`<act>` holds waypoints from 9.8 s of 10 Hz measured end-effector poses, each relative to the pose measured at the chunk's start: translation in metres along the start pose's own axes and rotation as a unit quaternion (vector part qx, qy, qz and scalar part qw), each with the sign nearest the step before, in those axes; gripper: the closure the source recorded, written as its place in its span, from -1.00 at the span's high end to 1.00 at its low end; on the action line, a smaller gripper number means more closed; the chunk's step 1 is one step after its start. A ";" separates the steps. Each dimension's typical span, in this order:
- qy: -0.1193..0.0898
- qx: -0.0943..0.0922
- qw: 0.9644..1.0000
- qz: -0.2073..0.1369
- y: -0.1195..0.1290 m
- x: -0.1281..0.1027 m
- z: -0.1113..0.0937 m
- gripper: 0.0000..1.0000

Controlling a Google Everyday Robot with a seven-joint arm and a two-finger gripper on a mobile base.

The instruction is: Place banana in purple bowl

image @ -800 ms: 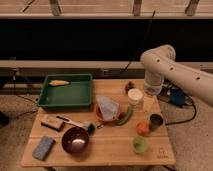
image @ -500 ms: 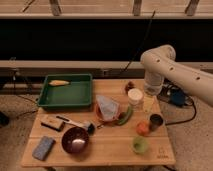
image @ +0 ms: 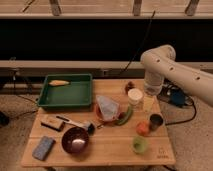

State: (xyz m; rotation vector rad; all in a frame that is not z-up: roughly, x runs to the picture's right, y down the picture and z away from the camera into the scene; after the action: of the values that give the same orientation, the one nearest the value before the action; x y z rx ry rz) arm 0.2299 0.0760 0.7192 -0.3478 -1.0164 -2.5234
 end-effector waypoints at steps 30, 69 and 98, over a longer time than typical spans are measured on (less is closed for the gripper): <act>0.241 -0.084 0.966 0.040 0.125 0.123 -0.165 0.60; 0.183 -0.038 0.959 -0.212 0.034 0.505 0.063 0.60; 0.298 -0.003 0.911 -0.285 -0.031 0.632 0.108 0.60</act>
State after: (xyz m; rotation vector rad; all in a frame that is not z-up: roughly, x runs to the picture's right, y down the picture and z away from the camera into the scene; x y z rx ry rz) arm -0.3385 0.0033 1.0093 0.7977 -0.9392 -2.8213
